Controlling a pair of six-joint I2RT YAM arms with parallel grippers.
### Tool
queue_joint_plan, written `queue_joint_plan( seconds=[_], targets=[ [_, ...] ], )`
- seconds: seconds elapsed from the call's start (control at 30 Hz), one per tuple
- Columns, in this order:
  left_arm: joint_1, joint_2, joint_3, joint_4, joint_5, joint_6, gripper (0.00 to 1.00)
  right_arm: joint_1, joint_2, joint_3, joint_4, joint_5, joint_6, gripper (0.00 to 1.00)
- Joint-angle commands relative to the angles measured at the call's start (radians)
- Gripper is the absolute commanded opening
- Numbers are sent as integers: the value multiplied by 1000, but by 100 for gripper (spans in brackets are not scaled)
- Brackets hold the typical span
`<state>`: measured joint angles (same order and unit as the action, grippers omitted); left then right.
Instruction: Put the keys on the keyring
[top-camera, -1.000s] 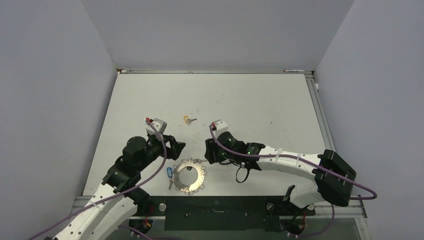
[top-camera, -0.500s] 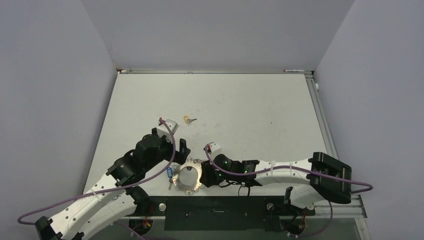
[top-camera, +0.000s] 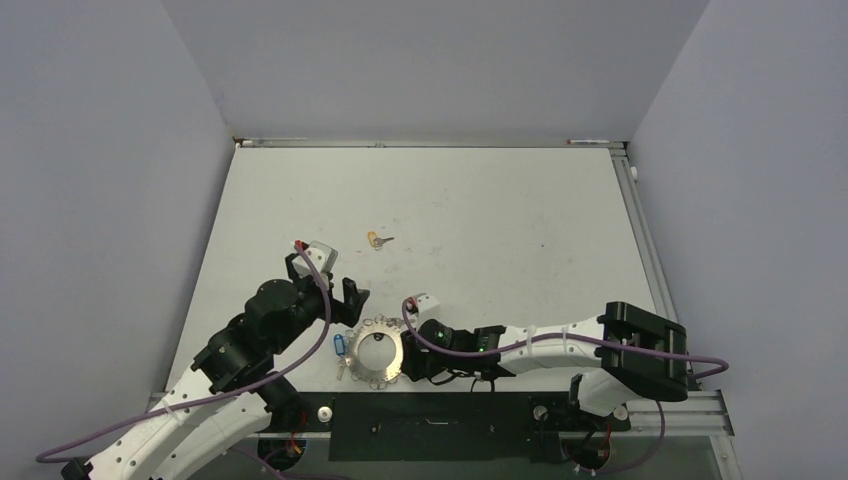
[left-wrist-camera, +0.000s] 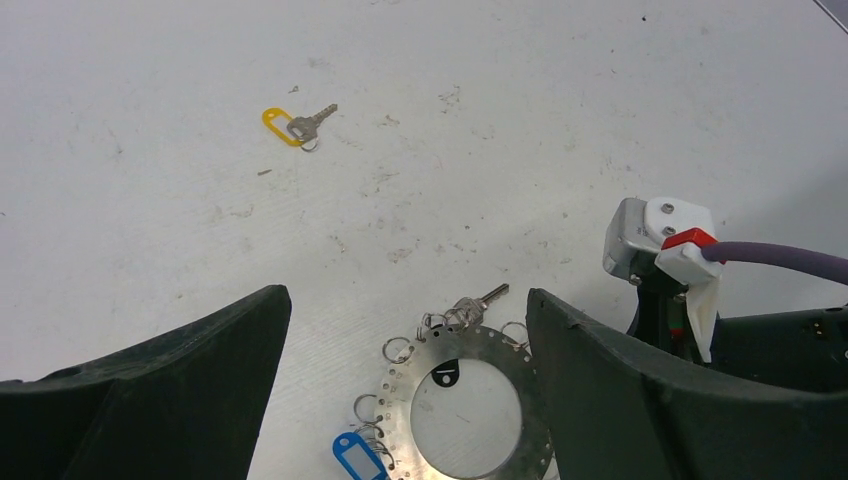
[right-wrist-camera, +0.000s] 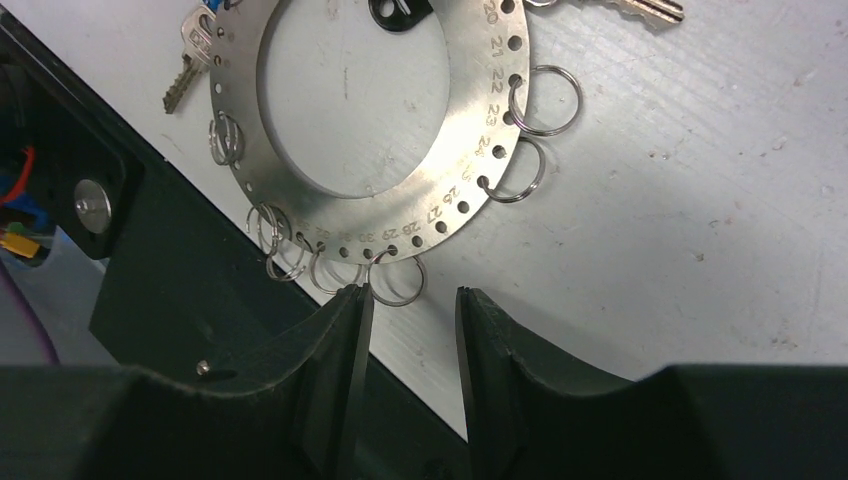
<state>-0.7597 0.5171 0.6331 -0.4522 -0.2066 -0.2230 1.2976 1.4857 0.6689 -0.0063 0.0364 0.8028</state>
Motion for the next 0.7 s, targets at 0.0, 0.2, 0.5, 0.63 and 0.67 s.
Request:
queue_joint_plan(
  seconds=[0.0, 0.2, 0.5, 0.63, 0.67],
  targets=[
    [-2, 2, 1, 39, -19, 27, 85, 2, -34, -21, 58, 18, 141, 37],
    [-15, -14, -72, 117, 93, 91, 87, -70, -186, -80, -24, 135, 225, 40],
    [-274, 88, -54, 103, 85, 272, 93, -503, -420, -47, -240, 150, 38, 64],
    [-396, 201, 8, 25, 36, 373, 92, -694, -429, 10, -272, 68, -69, 76],
    [-422, 228, 16, 11, 37, 399, 91, -741, -423, 27, -275, 39, -104, 77]
  ],
)
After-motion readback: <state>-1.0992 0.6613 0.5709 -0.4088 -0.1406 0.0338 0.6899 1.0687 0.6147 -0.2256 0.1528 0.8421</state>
